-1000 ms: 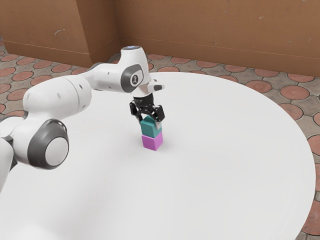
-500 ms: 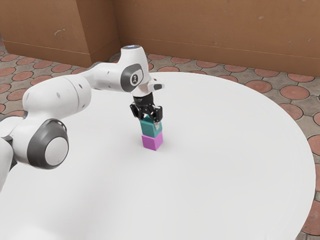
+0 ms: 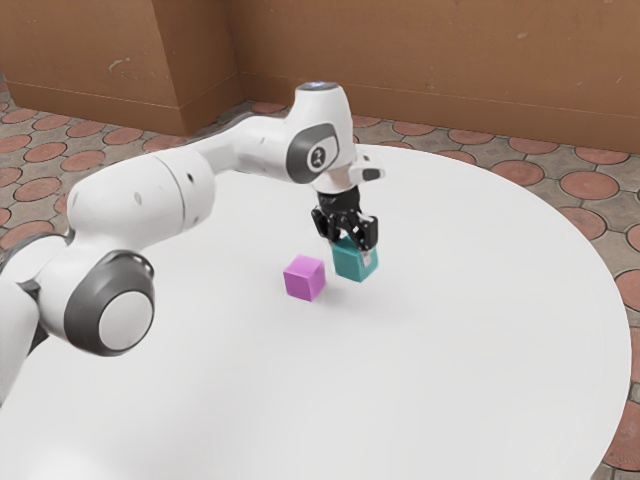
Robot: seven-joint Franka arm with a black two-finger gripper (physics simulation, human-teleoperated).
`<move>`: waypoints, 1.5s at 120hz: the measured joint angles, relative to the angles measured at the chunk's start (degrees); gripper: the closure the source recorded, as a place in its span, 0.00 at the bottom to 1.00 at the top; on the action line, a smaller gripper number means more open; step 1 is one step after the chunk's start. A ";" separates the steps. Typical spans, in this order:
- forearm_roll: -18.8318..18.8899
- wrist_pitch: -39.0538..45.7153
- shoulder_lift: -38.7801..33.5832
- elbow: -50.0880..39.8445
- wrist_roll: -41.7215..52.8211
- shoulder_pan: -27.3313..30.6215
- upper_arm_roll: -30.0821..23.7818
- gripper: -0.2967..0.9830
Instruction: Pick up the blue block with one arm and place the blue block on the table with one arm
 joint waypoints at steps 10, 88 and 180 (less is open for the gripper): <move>0.12 0.01 0.52 0.16 -0.60 -2.59 -0.90 0.65; 0.50 1.55 3.98 0.06 -4.96 -4.06 -2.70 0.63; -0.94 -0.50 -23.16 -18.91 -5.35 -4.05 4.06 0.25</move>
